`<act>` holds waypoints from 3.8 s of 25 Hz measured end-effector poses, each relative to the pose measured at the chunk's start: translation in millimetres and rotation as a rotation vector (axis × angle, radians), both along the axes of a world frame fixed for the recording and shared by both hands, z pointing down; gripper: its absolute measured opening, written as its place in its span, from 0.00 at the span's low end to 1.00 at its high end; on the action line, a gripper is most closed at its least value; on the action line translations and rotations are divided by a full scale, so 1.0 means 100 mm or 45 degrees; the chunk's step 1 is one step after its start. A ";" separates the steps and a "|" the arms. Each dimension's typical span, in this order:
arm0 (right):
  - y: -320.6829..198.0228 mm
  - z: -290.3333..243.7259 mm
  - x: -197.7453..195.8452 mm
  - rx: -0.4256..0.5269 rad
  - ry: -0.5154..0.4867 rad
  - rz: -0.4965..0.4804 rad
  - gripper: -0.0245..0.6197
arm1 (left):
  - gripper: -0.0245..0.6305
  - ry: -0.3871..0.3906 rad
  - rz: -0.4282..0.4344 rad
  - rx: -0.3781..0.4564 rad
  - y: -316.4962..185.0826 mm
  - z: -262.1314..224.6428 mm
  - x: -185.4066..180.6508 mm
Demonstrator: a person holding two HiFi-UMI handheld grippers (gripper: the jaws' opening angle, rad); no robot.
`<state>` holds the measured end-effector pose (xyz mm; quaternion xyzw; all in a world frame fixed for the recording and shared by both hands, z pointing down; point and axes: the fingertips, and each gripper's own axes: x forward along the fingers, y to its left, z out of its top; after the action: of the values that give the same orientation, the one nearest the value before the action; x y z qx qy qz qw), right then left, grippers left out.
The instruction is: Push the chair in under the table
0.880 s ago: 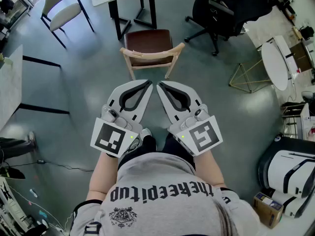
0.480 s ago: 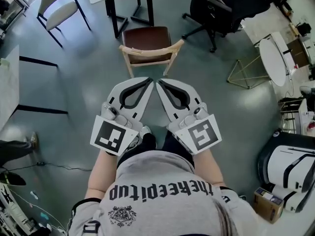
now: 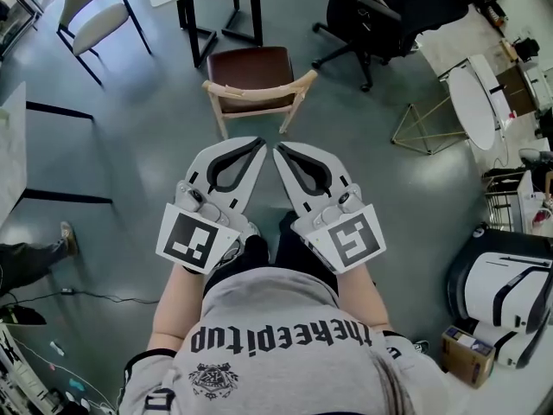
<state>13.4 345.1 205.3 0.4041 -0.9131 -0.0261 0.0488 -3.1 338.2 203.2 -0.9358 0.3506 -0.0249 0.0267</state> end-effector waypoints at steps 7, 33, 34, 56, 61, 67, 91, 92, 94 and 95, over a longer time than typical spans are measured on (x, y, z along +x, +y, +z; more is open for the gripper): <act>-0.23 0.07 0.21 0.003 -0.023 -0.023 0.05 | 0.06 -0.017 -0.023 0.024 -0.24 0.07 0.16; -1.90 0.06 0.66 -0.045 -0.022 -0.263 0.05 | 0.06 0.052 -0.314 -0.013 -1.81 0.03 0.40; -1.95 0.06 0.68 -0.045 -0.024 -0.271 0.05 | 0.06 0.046 -0.324 -0.011 -1.85 0.03 0.42; -2.54 0.25 0.91 -0.070 0.003 -0.412 0.06 | 0.06 0.000 -0.496 0.001 -2.37 0.16 0.52; -2.64 0.39 0.80 -0.098 0.032 -0.394 0.06 | 0.06 -0.108 -0.435 -0.007 -2.44 0.33 0.39; -2.75 0.56 0.63 -0.145 0.099 -0.408 0.06 | 0.07 -0.239 -0.281 -0.025 -2.59 0.54 0.29; -2.89 2.24 0.38 -0.428 0.681 -0.633 0.35 | 0.33 -0.884 0.293 -0.338 -2.70 2.49 0.07; -2.87 2.31 0.38 -0.439 0.704 -0.647 0.36 | 0.34 -0.910 0.309 -0.340 -2.70 2.55 0.07; -2.84 2.46 0.39 -0.464 0.744 -0.675 0.38 | 0.34 -0.959 0.337 -0.337 -2.70 2.67 0.08; -2.82 2.53 0.40 -0.471 0.766 -0.688 0.39 | 0.34 -0.979 0.348 -0.336 -2.70 2.73 0.09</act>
<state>53.7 62.7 458.6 0.1097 -0.9204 0.0094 0.3753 5.5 67.9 475.9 -0.8916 0.1817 -0.4130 0.0385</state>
